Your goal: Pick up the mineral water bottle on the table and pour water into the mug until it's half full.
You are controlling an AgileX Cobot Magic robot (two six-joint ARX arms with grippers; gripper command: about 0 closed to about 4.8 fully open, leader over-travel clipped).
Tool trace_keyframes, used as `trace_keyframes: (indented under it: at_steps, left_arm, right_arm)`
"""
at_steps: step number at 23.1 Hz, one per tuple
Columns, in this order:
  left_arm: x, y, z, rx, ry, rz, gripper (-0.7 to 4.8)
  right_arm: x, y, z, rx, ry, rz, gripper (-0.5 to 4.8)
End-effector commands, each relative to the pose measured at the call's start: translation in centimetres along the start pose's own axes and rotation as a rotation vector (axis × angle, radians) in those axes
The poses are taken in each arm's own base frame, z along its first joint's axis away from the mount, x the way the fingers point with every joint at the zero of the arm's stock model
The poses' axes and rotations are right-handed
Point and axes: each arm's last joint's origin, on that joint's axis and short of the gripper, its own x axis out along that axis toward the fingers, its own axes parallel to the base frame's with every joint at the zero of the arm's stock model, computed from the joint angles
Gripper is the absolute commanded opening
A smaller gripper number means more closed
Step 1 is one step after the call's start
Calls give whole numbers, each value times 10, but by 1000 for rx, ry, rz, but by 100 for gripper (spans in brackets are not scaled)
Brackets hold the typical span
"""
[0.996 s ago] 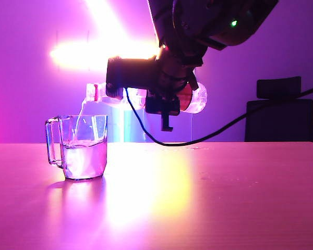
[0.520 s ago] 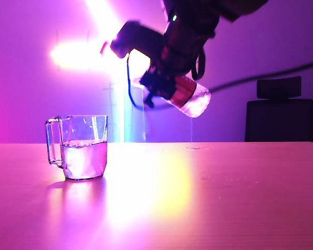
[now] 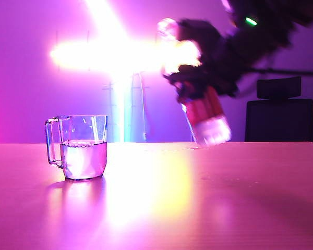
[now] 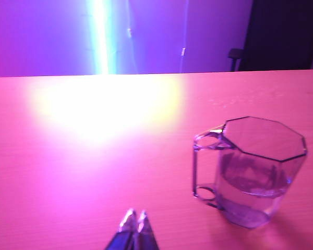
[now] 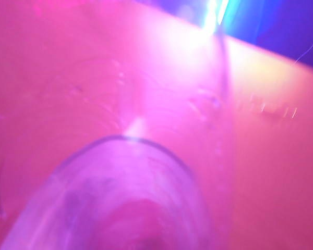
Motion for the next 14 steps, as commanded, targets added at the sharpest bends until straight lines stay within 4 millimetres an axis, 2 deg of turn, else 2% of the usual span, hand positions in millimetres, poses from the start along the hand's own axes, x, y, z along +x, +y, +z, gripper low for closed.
trace_keyframes:
  at_steps: [1, 4, 8, 11, 14]
  left_arm:
    - [0, 3, 2, 3, -8, 32, -2]
    - [0, 7, 2, 2, -8, 67, -2]
    - [0, 9, 2, 2, -8, 94, -2]
    - [0, 10, 2, 2, -9, 102, -2]
    - [0, 10, 2, 1, -8, 101, -2]
  right_arm:
    - [-10, -10, -15, 122, -123, 15, 202]
    - [-20, -13, -41, 130, -157, -7, 202]
    - [-26, -12, -53, 130, -169, 5, 202]
    - [-22, -11, -59, 130, -150, 8, 203]
    - [-19, -10, -63, 156, -137, 11, 306]
